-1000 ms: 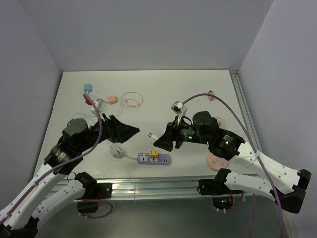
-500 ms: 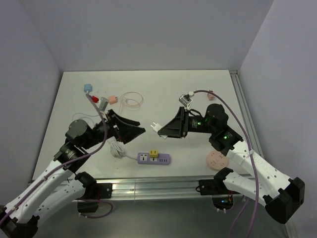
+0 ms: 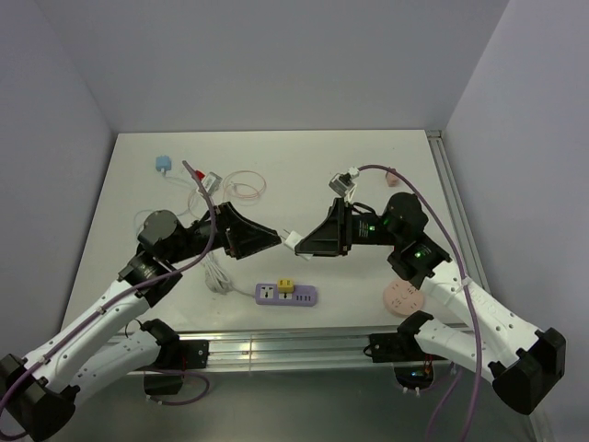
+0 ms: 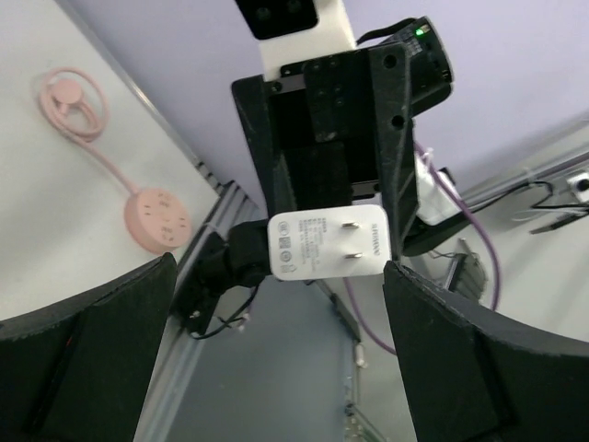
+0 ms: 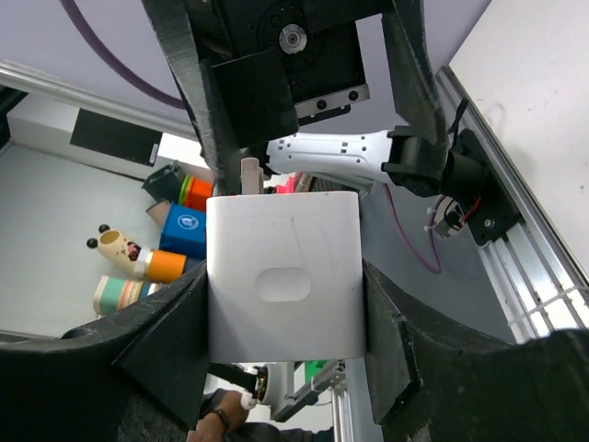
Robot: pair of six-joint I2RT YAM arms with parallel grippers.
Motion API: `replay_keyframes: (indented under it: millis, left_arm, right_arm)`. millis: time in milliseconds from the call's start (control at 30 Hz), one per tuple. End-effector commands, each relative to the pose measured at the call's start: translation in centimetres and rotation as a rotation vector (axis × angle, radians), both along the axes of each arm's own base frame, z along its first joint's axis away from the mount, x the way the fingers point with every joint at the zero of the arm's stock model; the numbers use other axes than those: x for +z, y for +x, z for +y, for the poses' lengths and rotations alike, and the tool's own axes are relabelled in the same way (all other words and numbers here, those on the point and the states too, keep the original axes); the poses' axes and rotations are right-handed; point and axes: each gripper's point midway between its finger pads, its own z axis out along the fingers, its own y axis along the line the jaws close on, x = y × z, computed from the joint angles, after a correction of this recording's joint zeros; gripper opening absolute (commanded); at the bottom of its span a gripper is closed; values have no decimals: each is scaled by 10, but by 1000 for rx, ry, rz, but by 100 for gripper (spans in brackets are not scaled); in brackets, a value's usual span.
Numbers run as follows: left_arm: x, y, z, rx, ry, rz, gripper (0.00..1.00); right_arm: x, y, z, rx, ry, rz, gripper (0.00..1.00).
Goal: Insert the plug
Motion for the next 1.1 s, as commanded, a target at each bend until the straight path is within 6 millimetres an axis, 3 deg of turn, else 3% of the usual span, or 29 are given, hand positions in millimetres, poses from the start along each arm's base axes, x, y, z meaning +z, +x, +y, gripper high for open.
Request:
replay_keyframes:
  millis: [0, 300, 833, 1067]
  left_arm:
    - [32, -16, -1, -87, -126, -27, 100]
    - [38, -20, -2, -122, -193, 32, 99]
    - [21, -18, -11, -136, -150, 98, 98]
    - [15, -21, -14, -154, -140, 121, 92]
  right_arm:
    - [12, -6, 1, 30, 45, -75, 0]
    - [10, 2, 8, 16, 44, -93, 0]
    - [17, 7, 15, -3, 37, -147, 0]
    - [17, 12, 16, -23, 36, -159, 0]
